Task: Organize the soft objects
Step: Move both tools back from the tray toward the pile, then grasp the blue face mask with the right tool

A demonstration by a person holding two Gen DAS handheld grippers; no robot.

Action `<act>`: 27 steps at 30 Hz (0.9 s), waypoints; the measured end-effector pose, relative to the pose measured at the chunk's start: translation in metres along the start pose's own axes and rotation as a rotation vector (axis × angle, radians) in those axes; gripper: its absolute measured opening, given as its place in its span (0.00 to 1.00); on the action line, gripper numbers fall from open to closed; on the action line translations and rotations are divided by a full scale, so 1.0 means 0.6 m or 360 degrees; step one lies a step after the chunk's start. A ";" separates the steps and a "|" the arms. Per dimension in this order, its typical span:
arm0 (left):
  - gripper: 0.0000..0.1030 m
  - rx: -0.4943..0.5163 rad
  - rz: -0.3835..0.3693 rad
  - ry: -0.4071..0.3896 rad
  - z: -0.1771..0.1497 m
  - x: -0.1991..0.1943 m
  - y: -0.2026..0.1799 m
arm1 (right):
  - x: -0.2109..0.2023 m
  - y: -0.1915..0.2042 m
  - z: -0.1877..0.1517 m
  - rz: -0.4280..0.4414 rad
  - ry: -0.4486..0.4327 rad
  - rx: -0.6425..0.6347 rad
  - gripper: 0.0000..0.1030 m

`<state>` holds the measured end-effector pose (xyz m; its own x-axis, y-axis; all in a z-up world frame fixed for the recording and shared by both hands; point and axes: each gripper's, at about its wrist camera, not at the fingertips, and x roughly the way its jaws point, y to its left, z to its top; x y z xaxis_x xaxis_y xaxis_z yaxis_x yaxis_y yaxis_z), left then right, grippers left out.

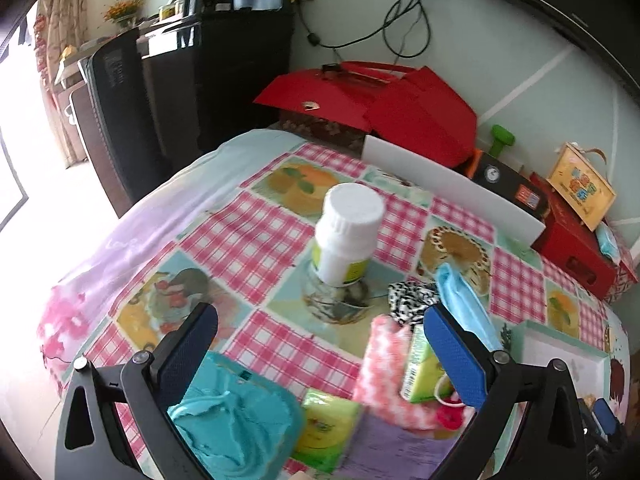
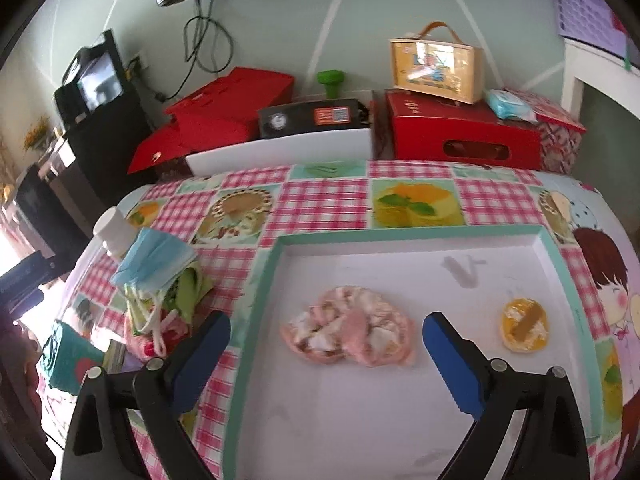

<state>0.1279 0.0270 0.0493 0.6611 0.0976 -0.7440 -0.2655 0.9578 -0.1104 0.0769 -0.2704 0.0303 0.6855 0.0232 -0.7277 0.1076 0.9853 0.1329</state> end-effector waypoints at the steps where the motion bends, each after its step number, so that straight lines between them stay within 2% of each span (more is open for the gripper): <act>1: 0.99 -0.0013 0.0000 -0.0002 0.001 0.000 0.004 | 0.001 0.007 0.000 0.0001 0.0001 -0.0015 0.96; 6: 0.99 -0.0070 0.0011 -0.0013 0.006 0.003 0.024 | 0.002 0.051 0.001 0.0080 -0.0019 -0.0095 0.96; 11: 0.99 -0.0100 -0.0040 -0.0027 0.009 0.004 0.037 | 0.005 0.093 0.001 0.0222 -0.0016 -0.0152 0.96; 16: 0.99 -0.0055 -0.0074 -0.0031 0.009 0.005 0.031 | 0.023 0.121 -0.002 0.0361 0.0027 -0.0143 0.96; 21: 0.99 0.0021 -0.0077 0.0025 0.014 0.019 0.018 | 0.032 0.148 0.000 0.0414 0.0014 -0.0170 0.96; 23: 0.99 0.0016 -0.0064 0.0058 0.019 0.032 0.016 | 0.035 0.153 0.005 0.0441 0.0010 -0.0155 0.94; 27: 0.99 0.0022 -0.0045 0.0090 0.027 0.049 0.013 | 0.049 0.166 0.016 0.0452 0.0020 -0.0164 0.85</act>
<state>0.1569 0.0415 0.0371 0.6276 0.0552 -0.7766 -0.2373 0.9636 -0.1233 0.1148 -0.1732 0.0284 0.6687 0.3016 -0.6796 -0.1612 0.9511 0.2635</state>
